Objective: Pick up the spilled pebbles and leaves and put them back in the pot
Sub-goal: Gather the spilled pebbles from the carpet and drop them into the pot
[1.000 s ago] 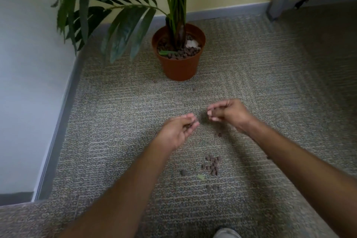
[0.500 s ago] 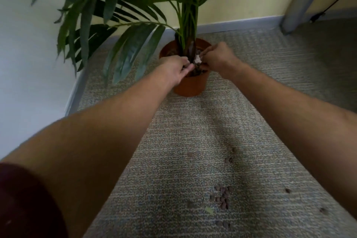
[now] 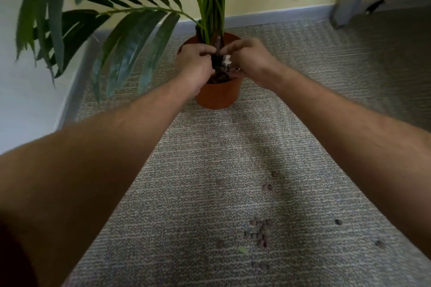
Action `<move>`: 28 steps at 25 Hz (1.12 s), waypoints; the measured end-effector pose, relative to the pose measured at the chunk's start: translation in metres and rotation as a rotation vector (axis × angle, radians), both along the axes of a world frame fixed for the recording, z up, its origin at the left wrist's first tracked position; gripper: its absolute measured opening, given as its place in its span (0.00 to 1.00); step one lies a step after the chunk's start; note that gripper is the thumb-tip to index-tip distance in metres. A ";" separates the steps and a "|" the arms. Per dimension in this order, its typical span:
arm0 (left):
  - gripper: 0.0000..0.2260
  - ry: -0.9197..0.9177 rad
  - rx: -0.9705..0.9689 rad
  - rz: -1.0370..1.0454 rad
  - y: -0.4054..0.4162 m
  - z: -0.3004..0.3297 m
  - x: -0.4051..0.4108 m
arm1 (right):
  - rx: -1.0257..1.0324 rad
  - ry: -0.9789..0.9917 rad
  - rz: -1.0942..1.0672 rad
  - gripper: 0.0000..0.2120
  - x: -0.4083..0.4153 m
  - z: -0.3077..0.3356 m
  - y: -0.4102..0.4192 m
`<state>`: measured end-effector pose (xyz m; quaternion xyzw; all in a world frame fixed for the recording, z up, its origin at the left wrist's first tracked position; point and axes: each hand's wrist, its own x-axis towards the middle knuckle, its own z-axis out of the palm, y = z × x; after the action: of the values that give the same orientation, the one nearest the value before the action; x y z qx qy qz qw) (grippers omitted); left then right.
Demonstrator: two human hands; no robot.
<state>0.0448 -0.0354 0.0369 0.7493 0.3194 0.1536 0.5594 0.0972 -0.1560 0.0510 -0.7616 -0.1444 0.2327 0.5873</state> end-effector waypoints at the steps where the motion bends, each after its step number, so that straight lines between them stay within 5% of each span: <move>1: 0.13 -0.040 0.101 0.007 0.003 -0.003 -0.006 | 0.035 -0.042 -0.054 0.13 -0.001 -0.004 -0.005; 4: 0.12 -0.148 0.232 0.160 0.007 -0.023 -0.036 | 0.084 -0.207 -0.239 0.11 -0.014 -0.035 -0.027; 7: 0.11 0.000 0.215 0.297 0.015 -0.063 -0.063 | -0.271 -0.438 -0.066 0.10 -0.036 -0.081 -0.042; 10: 0.16 0.432 0.355 0.012 0.029 -0.099 -0.074 | -0.802 -0.483 0.543 0.27 -0.053 -0.122 -0.046; 12: 0.23 0.614 0.570 -0.324 0.036 -0.115 -0.075 | -0.953 -0.520 0.724 0.34 -0.056 -0.136 -0.048; 17: 0.30 0.796 0.729 -0.585 0.052 -0.129 -0.066 | -0.907 -0.916 0.607 0.16 -0.056 -0.143 -0.057; 25: 0.14 0.650 0.992 -0.520 0.042 -0.125 -0.067 | -0.891 -0.716 0.359 0.13 -0.096 -0.159 -0.128; 28: 0.11 0.665 0.866 -0.379 0.033 -0.126 -0.068 | -0.841 -0.702 0.353 0.10 -0.124 -0.160 -0.146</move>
<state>-0.0235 -0.0019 -0.0896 0.9621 0.2461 -0.0765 0.0887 -0.0271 -0.3022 -0.1094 -0.9256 -0.3508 0.0981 0.1032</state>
